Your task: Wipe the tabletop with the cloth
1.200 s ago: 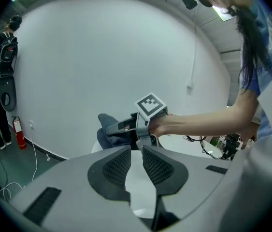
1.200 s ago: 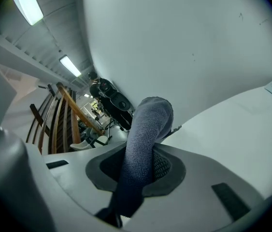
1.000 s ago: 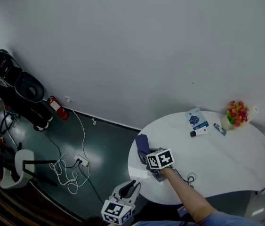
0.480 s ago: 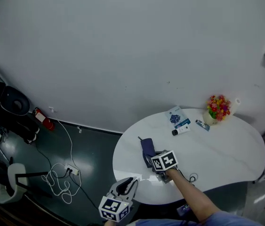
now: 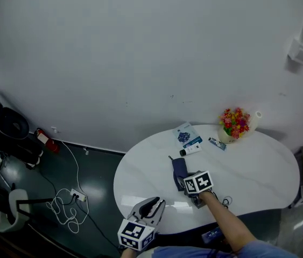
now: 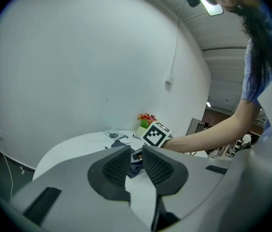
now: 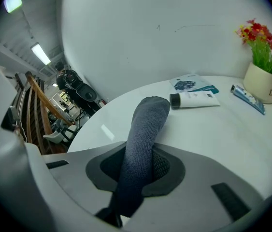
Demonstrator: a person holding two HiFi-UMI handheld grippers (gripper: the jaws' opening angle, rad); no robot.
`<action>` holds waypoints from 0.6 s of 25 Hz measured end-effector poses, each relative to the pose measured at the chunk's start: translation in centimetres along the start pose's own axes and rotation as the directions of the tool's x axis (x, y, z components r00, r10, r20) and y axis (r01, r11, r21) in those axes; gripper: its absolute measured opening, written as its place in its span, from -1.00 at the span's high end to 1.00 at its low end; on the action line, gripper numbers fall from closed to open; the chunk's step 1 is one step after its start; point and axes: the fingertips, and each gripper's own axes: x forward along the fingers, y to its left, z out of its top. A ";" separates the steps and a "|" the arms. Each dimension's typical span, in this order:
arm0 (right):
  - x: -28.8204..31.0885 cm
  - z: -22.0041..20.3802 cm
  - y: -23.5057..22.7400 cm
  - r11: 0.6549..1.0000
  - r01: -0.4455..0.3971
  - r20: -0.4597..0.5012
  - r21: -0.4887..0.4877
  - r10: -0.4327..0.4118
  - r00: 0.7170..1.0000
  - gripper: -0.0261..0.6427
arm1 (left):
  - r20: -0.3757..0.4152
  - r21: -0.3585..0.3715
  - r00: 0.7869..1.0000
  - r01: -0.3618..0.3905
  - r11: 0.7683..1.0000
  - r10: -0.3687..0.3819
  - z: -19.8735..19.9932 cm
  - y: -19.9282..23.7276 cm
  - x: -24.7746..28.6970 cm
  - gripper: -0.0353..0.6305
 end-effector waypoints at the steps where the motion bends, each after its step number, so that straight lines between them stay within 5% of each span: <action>1: -0.8 -0.4 -1.0 1.000 -0.004 -0.003 0.002 0.004 1.000 0.71 | 0.003 -0.002 1.000 0.000 1.000 0.000 0.3 -1.0 0.8 0.68; 15: -11.3 -5.0 -19.8 1.000 0.008 -0.024 0.029 -0.008 1.000 0.71 | -0.011 -0.037 0.998 0.061 0.997 -0.062 2.1 -17.0 16.4 0.68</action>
